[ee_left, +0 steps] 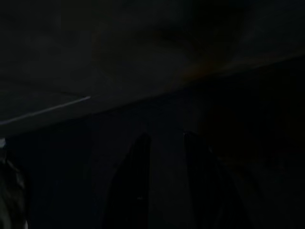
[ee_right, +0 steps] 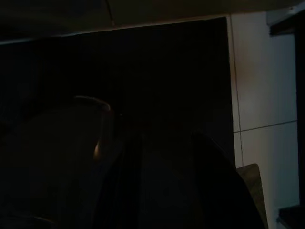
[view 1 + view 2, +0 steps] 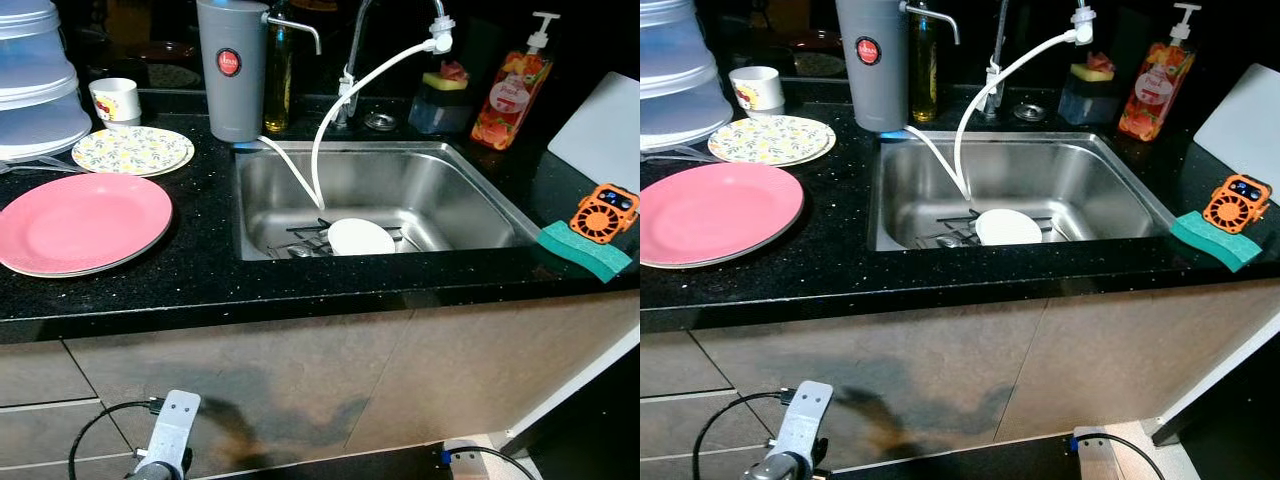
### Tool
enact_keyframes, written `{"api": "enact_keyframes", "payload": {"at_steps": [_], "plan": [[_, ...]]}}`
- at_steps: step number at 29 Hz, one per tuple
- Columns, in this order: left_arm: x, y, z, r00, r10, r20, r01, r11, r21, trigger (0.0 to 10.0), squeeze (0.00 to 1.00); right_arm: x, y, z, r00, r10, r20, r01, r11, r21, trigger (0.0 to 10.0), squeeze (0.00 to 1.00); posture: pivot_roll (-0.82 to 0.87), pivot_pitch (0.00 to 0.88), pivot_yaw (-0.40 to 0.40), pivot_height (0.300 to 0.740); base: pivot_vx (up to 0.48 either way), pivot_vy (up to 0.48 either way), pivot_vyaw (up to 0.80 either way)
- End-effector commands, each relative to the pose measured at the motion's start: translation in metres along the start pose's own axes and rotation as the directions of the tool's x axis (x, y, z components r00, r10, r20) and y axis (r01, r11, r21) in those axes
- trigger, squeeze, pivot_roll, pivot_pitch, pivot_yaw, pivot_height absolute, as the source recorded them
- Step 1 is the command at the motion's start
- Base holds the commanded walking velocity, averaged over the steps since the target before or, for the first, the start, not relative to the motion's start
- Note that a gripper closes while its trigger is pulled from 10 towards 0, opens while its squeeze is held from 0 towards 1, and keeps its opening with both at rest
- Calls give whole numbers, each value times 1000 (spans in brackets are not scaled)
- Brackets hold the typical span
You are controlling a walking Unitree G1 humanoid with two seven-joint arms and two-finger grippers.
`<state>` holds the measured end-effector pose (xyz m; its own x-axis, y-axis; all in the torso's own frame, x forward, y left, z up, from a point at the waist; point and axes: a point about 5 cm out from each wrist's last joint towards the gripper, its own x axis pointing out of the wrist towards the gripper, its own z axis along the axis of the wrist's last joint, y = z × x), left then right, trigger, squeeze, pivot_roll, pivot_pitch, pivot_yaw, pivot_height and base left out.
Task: Kitchen organization
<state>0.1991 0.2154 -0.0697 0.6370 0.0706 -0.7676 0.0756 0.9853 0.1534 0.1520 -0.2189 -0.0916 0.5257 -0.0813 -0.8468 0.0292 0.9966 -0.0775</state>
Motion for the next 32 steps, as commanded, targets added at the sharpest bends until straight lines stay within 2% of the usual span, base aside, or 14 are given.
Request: {"api": "enact_keyframes", "payload": {"at_steps": [1, 3, 6, 9, 11, 13, 16, 18, 23, 27, 32], "plan": [[-2, 3, -6, 1000, 14, -14, -14, 1000, -12, 10000, 0, 0, -2, -2, 1000, -5, -9, 5, 1000, -11, 10000, 0, 72, 0, -78, 740, 0, 0, 0], [-2, 2, -9, 1000, 20, -22, -21, 999, -25, 10000, 0, -1, -3, -1, 1000, -8, -7, 8, 1000, -16, 10000, 0, 66, 0, -75, 740, 0, 0, 0], [-5, 1, -22, 998, 28, -47, -31, 998, -62, 10000, 0, -2, -13, -1, 999, -35, -3, 35, 999, -14, 10000, 0, 15, 0, -73, 740, 0, 0, 0], [-7, 4, -29, 996, 47, -74, -50, 998, -45, 10000, 0, -1, -20, 7, 999, -42, 14, 43, 998, -42, 10000, 0, 35, 0, -77, 740, 0, 0, 0], [-7, 6, -28, 996, 55, -68, -58, 997, -46, 10000, 0, -1, -20, 10, 999, -40, 20, 41, 998, -44, 10000, 0, 49, 0, -80, 740, 0, 0, 0], [-7, 9, -24, 995, 79, -57, -84, 993, -83, 10000, 0, -1, -19, 11, 999, -36, 23, 37, 998, -50, 10000, 0, 50, 0, -85, 740, 0, 0, 0], [-6, 14, -20, 995, 91, -49, -94, 994, -62, 10000, 0, 0, -15, 10, 999, -29, 23, 30, 999, -39, 10000, 0, 57, 0, -79, 740, 0, 0, 0], [-5, 20, -15, 993, 105, -54, -106, 994, -15, 10000, 0, 1, -3, 9, 1000, -2, 18, 3, 998, -61, 10000, 0, 88, 0, -78, 740, 0, 0, 0], [-1, 13, -5, 995, 73, -62, -70, 996, 46, 10000, 0, 3, 9, 15, 999, 24, 47, -22, 999, -41, 10000, 0, 70, 0, -65, 740, 0, 0, 0], [-1, 12, -5, 995, 77, -62, -75, 996, 38, 10000, 0, 3, 9, 15, 999, 25, 48, -23, 999, -40, 10000, 0, 77, 0, -69, 740, 0, 0, 0], [-1, 9, -2, 998, 65, -19, -65, 998, -4, 10000, 0, 0, -1, 0, 1000, 4, -11, -5, 994, -106, 10000, 0, 95, 0, -84, 740, 0, 0, 0]]}}
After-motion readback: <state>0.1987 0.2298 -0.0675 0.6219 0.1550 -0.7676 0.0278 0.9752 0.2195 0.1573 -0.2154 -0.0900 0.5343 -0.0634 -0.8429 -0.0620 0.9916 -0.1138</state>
